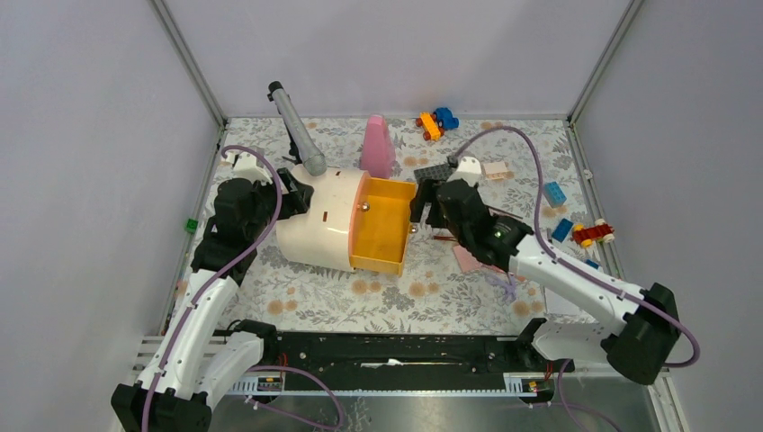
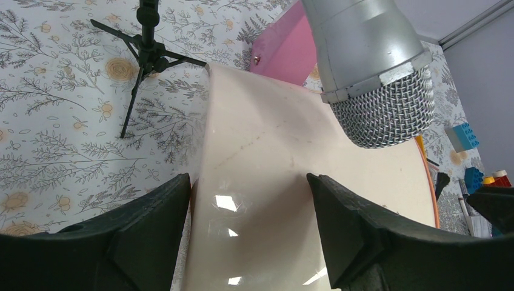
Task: Organize the makeup
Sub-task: Open the drawer in the storage box.
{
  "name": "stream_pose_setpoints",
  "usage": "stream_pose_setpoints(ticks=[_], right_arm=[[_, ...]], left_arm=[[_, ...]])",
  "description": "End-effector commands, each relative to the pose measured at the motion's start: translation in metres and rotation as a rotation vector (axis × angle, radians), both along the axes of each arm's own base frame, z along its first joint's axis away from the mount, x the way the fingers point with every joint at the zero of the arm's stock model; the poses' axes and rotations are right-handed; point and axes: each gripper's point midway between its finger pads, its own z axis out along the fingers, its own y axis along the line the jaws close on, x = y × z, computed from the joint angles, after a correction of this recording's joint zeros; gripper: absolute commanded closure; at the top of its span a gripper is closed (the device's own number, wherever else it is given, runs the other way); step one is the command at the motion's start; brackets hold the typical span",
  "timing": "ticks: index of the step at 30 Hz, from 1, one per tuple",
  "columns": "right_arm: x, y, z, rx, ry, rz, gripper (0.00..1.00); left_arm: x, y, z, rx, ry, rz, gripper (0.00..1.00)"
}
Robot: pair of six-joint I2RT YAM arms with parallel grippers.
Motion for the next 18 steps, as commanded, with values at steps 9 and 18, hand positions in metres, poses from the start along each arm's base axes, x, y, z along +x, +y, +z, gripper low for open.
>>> stream_pose_setpoints(ticks=[9,18], right_arm=[[0.057,0.057,0.036,-0.211,0.013,0.119,0.18],[0.081,0.104,0.012,-0.223,0.086,0.171,0.18]], left_arm=[[-0.025,0.01,-0.065,0.09,0.237,-0.006,0.26],[-0.025,0.012,-0.063,0.093,0.232,0.004,0.27]])
